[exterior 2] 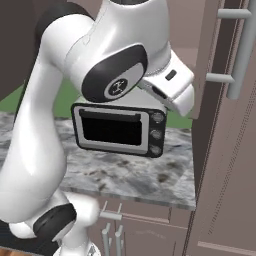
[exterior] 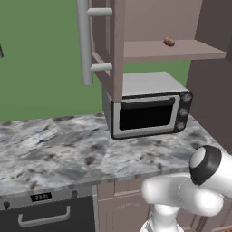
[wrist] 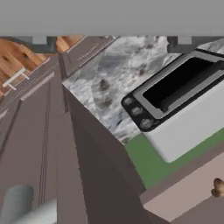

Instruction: Pick the potato from the counter and place it in the cabinet. Then close the cabinet.

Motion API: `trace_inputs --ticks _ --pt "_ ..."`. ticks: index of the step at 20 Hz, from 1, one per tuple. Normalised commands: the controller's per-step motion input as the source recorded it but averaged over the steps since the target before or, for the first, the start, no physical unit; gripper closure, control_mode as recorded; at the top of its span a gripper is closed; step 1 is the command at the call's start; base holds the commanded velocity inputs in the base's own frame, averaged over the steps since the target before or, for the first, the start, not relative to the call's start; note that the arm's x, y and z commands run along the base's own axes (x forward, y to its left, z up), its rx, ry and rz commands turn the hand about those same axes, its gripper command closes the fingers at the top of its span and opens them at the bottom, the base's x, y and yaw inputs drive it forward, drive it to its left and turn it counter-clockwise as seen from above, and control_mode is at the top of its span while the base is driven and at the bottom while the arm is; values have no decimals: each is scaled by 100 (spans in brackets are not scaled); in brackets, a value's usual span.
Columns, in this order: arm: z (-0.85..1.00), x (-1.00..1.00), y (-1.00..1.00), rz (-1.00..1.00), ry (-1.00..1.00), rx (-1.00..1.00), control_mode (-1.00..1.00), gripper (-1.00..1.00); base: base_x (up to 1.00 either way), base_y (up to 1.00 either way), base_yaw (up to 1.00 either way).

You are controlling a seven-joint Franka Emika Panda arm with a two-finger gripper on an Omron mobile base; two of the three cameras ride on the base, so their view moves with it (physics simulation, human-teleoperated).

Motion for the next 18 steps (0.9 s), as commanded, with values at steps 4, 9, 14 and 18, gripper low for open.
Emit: trace_inputs --ticks 4,9,14,18 --pt "-53 -71 -34 -8 -33 53 -100 -100 0 0 0" --pt "-77 -23 -48 -9 -38 46 -100 -100 0 0 0" --pt "-5 11 -55 -7 -35 37 -100 -100 0 0 0" --pt "7 43 -56 -3 -24 19 -100 -100 0 0 0"
